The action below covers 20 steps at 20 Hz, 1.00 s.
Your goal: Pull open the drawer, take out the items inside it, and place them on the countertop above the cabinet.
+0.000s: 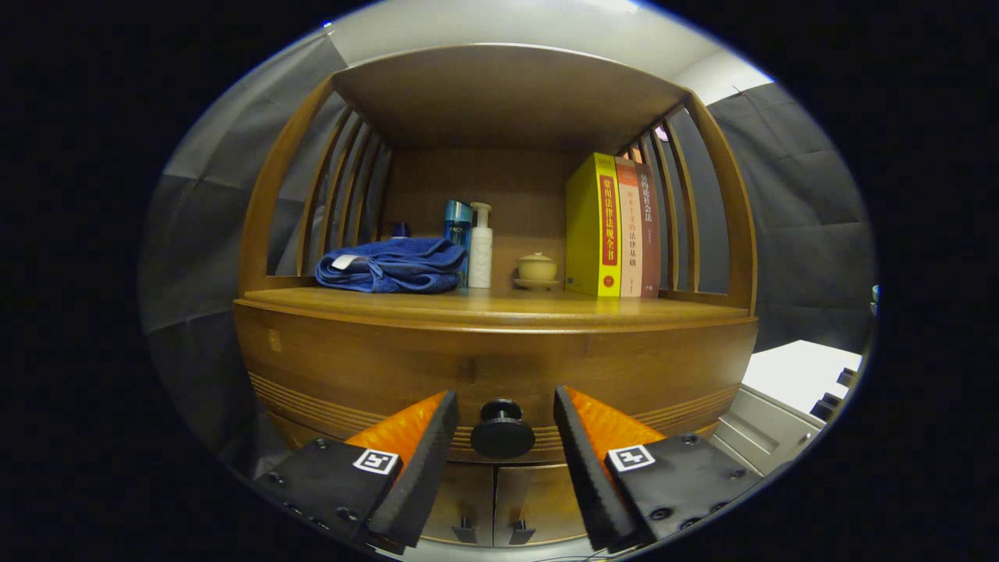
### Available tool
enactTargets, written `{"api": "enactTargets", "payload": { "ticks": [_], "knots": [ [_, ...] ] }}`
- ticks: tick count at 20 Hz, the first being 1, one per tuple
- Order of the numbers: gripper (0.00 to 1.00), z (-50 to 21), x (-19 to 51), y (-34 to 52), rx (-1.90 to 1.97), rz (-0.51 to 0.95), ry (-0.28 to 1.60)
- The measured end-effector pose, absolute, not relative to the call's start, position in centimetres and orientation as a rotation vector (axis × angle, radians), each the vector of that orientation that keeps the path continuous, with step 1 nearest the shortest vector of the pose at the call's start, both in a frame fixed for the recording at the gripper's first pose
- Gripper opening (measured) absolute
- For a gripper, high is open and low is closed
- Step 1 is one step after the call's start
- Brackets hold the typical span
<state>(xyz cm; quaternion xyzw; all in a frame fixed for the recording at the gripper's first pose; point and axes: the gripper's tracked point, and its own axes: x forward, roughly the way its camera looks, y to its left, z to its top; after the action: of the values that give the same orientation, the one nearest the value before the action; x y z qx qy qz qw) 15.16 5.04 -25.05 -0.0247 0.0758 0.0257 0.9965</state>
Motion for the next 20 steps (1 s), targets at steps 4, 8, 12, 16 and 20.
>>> {"api": "enactTargets", "payload": {
  "ticks": [4, 8, 12, 16, 20],
  "knots": [
    [0.77, -26.4, 16.2, 4.7, -0.030, 0.038, 0.185],
    [0.53, -26.6, 15.9, 4.9, -0.014, 0.061, 0.184],
    [0.45, -26.7, 15.7, 4.9, 0.012, 0.070, 0.226],
    [0.43, -26.5, 13.8, 4.6, 0.019, 0.063, 0.258],
    [0.43, -26.2, 10.3, 4.3, 0.038, 0.059, 0.284]
  ]
}}
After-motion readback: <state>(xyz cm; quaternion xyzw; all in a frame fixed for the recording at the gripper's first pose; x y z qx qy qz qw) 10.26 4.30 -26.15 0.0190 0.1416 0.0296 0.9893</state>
